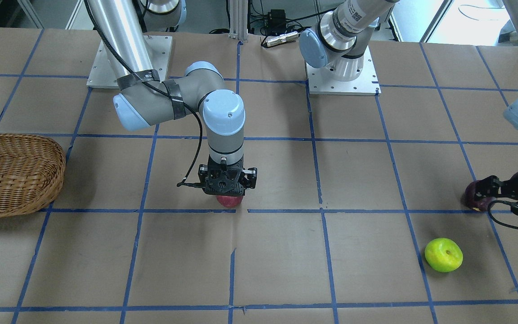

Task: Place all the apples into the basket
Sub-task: 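Grasp the red apple with the right gripper while left gripper reaches the purple apple, then carry the red apple into the basket while left gripper lifts the purple apple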

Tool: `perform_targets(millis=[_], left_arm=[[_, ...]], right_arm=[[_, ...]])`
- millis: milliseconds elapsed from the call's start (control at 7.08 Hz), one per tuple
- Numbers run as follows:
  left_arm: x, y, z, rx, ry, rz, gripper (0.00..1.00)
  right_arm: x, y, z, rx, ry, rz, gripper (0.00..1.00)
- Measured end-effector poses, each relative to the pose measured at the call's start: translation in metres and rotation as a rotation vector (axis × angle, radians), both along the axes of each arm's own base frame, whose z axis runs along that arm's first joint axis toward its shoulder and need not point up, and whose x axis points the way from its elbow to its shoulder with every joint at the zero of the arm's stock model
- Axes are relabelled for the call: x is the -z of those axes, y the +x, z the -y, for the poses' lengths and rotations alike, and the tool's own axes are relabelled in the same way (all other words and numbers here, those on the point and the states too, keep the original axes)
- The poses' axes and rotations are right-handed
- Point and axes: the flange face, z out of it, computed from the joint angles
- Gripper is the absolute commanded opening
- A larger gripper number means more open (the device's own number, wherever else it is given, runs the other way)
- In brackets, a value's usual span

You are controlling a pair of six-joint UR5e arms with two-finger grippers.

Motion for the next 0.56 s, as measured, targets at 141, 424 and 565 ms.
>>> perform_targets(millis=[141, 424, 565], left_arm=[[0.015, 0.008, -0.004, -0.010, 0.020, -0.015, 1.00], [0.042, 0.023, -0.012, -0.035, 0.057, -0.043, 1.00], [0.054, 0.031, -0.015, -0.046, 0.071, -0.056, 1.00]], right_arm=[[-0.011, -0.004, 0.004, -0.017, -0.017, 0.005, 0.18], [-0.061, -0.050, 0.019, -0.063, -0.073, -0.006, 0.20], [-0.090, -0.101, 0.027, -0.095, -0.074, -0.027, 0.20]])
